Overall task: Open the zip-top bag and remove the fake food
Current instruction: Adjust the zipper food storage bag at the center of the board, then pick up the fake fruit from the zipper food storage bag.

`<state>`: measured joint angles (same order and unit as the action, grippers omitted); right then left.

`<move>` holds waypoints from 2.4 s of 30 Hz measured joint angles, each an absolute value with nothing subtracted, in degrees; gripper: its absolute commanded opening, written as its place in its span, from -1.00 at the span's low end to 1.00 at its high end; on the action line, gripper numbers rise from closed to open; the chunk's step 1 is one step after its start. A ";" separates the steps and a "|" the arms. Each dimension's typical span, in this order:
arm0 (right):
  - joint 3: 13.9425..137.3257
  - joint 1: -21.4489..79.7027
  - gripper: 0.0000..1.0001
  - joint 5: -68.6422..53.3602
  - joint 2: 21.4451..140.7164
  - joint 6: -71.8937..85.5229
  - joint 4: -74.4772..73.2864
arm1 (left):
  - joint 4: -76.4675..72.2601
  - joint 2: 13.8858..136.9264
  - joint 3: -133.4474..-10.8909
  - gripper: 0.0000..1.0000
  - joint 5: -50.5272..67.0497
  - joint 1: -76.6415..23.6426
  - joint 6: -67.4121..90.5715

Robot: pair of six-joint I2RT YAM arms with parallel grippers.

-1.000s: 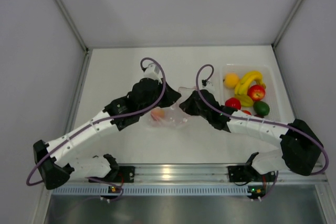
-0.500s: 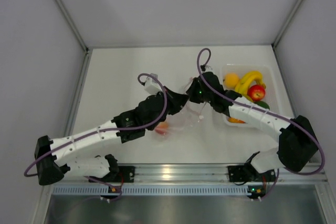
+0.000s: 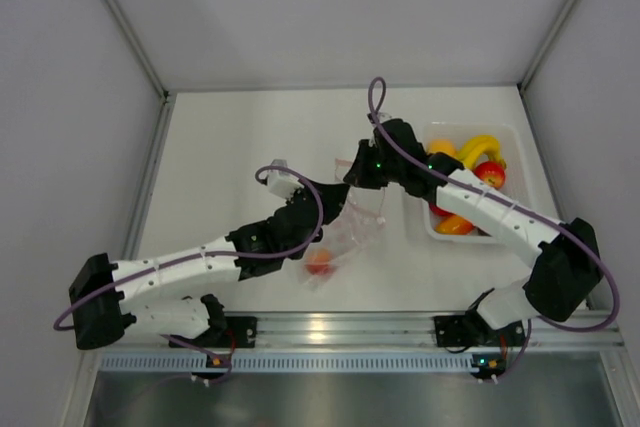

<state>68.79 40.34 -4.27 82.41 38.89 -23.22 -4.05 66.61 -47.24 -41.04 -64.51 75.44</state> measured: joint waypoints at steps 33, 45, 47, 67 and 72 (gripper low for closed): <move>56.80 42.44 -1.00 -9.23 78.32 47.33 -17.54 | -14.70 72.93 -54.33 -1.00 -35.53 -67.68 50.94; 48.40 41.32 -1.00 0.14 69.56 56.75 -9.52 | -16.51 70.50 -48.90 -1.00 -37.95 -68.20 51.42; 48.56 40.69 -1.00 -0.40 70.19 56.58 -8.49 | -17.10 70.11 -48.16 -1.00 -37.08 -68.20 51.03; 50.98 45.54 -1.00 -6.50 85.12 54.08 -2.63 | -19.94 67.85 -43.11 -1.00 -36.07 -68.16 51.07; 49.87 47.92 -1.00 -2.02 87.74 55.29 -1.08 | -20.38 67.68 -41.67 -1.00 -37.04 -68.18 51.11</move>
